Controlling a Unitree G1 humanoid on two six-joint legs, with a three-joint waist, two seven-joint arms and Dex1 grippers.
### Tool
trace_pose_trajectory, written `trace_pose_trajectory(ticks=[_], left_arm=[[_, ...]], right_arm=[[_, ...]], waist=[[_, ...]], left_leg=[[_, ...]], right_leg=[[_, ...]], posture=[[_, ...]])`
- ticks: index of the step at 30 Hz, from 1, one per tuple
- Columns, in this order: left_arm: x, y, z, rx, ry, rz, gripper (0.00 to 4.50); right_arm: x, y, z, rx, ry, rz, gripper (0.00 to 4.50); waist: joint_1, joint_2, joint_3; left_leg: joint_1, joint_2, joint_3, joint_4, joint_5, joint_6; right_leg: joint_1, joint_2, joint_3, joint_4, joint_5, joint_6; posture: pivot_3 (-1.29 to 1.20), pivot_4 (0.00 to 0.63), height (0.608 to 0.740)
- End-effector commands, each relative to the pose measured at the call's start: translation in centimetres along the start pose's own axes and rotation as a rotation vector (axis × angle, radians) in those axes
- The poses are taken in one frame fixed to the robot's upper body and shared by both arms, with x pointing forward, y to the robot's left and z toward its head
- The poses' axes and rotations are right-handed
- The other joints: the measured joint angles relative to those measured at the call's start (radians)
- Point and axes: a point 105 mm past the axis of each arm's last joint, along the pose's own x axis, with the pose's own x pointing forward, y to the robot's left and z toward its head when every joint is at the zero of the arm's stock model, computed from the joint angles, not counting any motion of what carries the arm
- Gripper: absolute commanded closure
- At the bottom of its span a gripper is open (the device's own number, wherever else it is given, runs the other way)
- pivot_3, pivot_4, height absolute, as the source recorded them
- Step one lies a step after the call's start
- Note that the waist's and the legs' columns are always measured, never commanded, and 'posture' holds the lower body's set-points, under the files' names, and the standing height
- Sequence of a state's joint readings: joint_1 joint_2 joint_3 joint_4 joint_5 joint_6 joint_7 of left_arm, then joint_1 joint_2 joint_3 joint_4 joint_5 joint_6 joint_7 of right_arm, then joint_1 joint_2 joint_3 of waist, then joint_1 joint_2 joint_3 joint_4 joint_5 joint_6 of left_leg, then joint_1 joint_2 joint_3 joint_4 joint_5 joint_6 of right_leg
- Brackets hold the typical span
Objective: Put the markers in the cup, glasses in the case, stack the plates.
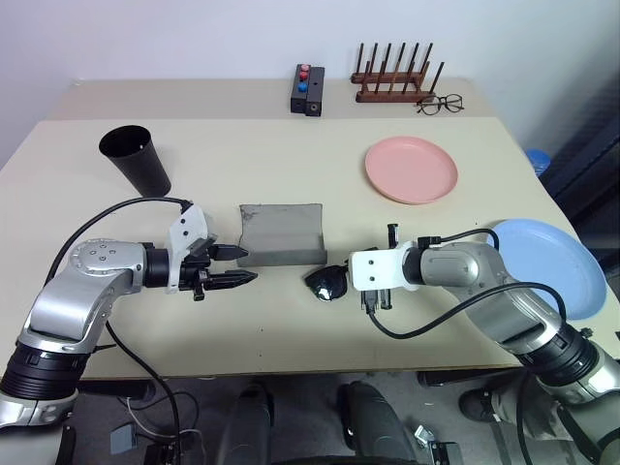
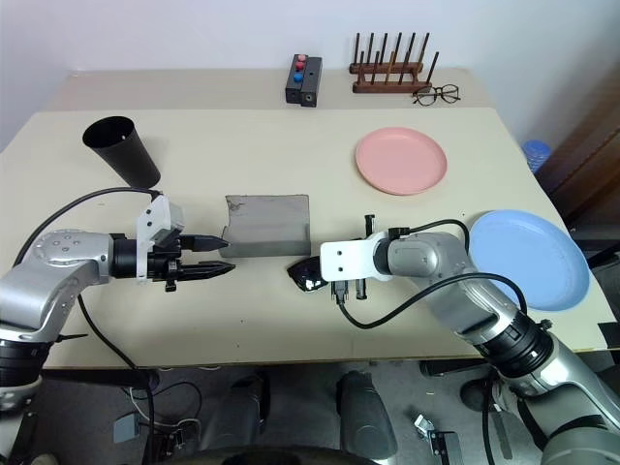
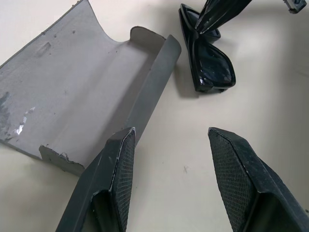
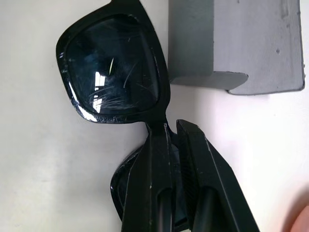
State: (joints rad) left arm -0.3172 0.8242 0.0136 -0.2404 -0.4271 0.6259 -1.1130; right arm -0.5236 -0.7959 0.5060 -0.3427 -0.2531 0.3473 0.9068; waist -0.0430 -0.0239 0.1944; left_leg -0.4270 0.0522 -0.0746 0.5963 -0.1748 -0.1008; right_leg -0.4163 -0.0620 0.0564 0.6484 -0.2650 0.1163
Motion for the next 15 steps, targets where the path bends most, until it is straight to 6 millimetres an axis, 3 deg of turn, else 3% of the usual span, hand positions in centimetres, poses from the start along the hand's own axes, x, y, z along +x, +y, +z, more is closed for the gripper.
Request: trace_pose_trajectory(ticks=[1,8,11,13,15], left_arm=[[-0.15,-0.49,0.61,0.028,-0.018,-0.007,2.04],[-0.15,-0.59,0.51,0.024,-0.019,-0.003,2.04],[-0.09,-0.52,0.56,0.025,-0.021,-0.002,2.04],[-0.04,-0.49,0.59,0.027,-0.021,-0.002,2.04],[0.02,-0.51,0.61,0.028,-0.022,-0.003,2.04]], right_arm=[[-0.38,-0.08,-0.18,-0.034,0.004,-0.002,4.22],[-0.39,0.56,-0.17,-0.044,0.001,0.031,4.22],[-0.41,0.47,-0.18,-0.05,0.001,0.025,3.36],[-0.38,0.2,-0.33,-0.062,0.01,0.005,2.42],[-0.32,0.08,-0.44,-0.068,0.014,-0.003,2.42]], waist=[[0.0,0.0,0.0],[0.0,0.0,0.0],[0.0,0.0,0.0],[0.0,0.0,0.0],[0.0,0.0,0.0]], left_leg=[[0.0,0.0,0.0,0.0,0.0,0.0],[0.0,0.0,0.0,0.0,0.0,0.0],[0.0,0.0,0.0,0.0,0.0,0.0],[0.0,0.0,0.0,0.0,0.0,0.0],[0.0,0.0,0.0,0.0,0.0,0.0]], right_leg=[[0.0,0.0,0.0,0.0,0.0,0.0],[0.0,0.0,0.0,0.0,0.0,0.0],[0.0,0.0,0.0,0.0,0.0,0.0],[0.0,0.0,0.0,0.0,0.0,0.0],[0.0,0.0,0.0,0.0,0.0,0.0]], posture=[[0.0,0.15,0.738],[0.0,0.15,0.738],[0.0,0.15,0.738],[0.0,0.15,0.738],[0.0,0.15,0.738]])
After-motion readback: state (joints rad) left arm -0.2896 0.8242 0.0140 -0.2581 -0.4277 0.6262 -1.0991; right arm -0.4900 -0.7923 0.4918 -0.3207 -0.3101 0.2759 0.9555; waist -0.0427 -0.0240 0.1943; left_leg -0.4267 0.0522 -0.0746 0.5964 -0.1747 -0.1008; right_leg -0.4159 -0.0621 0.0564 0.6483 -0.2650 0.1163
